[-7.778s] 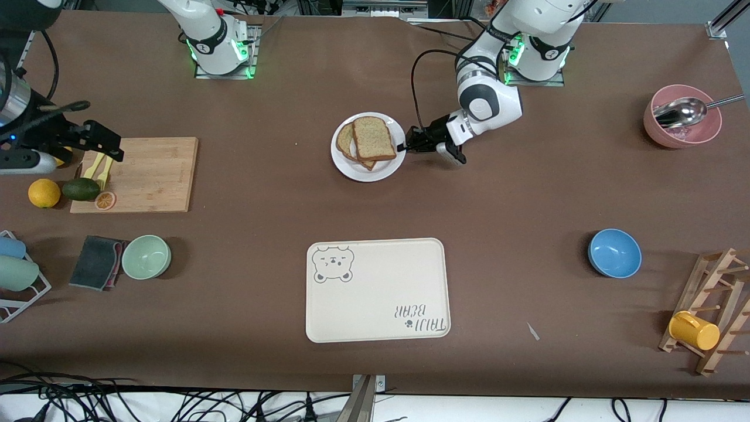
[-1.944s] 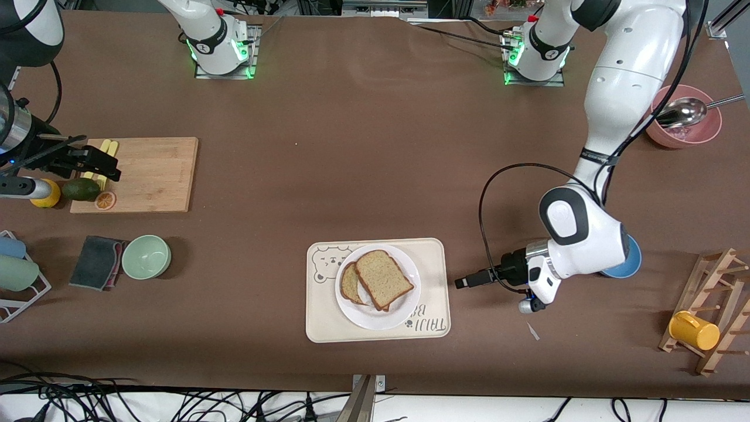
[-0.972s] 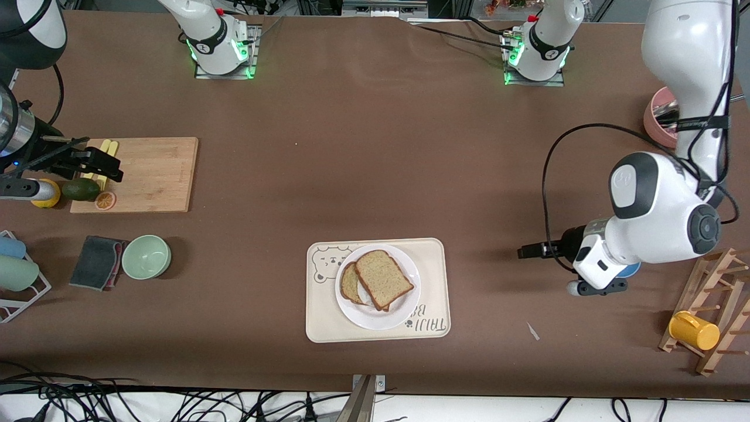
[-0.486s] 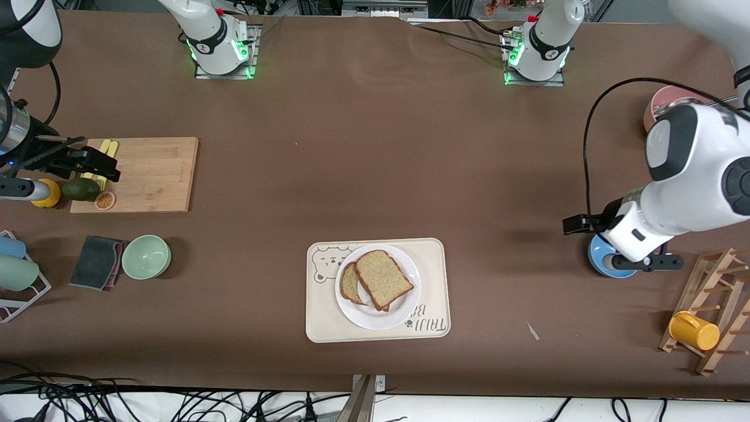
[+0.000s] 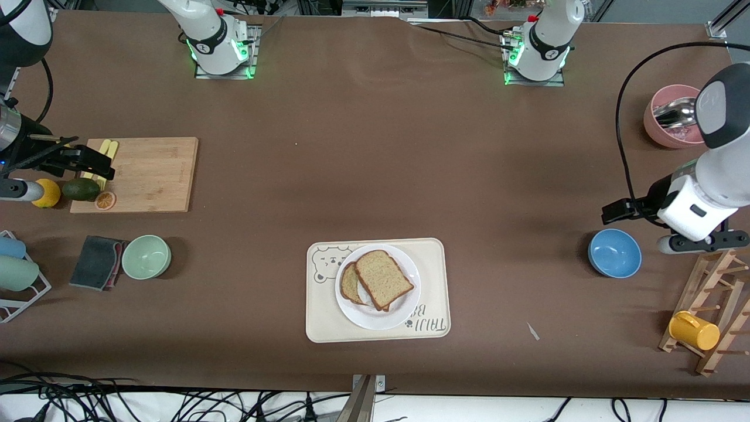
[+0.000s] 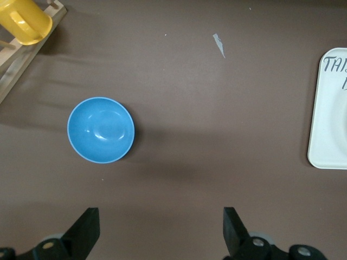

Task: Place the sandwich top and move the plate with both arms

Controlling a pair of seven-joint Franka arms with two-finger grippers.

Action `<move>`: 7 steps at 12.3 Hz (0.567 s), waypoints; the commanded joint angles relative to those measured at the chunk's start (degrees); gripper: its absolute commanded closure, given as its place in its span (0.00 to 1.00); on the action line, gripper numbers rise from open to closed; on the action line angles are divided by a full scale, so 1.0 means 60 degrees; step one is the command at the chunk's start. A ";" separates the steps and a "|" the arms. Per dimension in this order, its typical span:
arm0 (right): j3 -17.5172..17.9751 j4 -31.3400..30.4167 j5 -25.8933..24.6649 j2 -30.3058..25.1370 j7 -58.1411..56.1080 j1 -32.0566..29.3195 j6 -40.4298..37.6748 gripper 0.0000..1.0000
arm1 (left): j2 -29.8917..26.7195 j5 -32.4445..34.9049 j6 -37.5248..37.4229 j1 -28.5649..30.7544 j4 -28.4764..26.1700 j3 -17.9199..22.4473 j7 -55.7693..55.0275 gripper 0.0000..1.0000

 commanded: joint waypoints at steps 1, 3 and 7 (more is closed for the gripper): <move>0.0046 0.0406 -0.0120 0.0090 -0.0082 -0.0067 -0.0279 0.00 | -0.0916 0.0293 0.0044 0.0060 -0.0844 -0.0103 -0.0411 0.00; 0.0089 0.0406 -0.0105 0.0090 -0.0082 -0.0009 -0.0279 0.00 | -0.1048 0.0293 0.0044 0.0060 -0.0859 -0.0147 -0.0952 0.00; 0.0061 0.0392 -0.0091 0.0090 -0.0082 -0.0038 -0.0294 0.00 | -0.1151 0.0293 0.0030 0.0132 -0.0844 -0.0133 -0.0955 0.00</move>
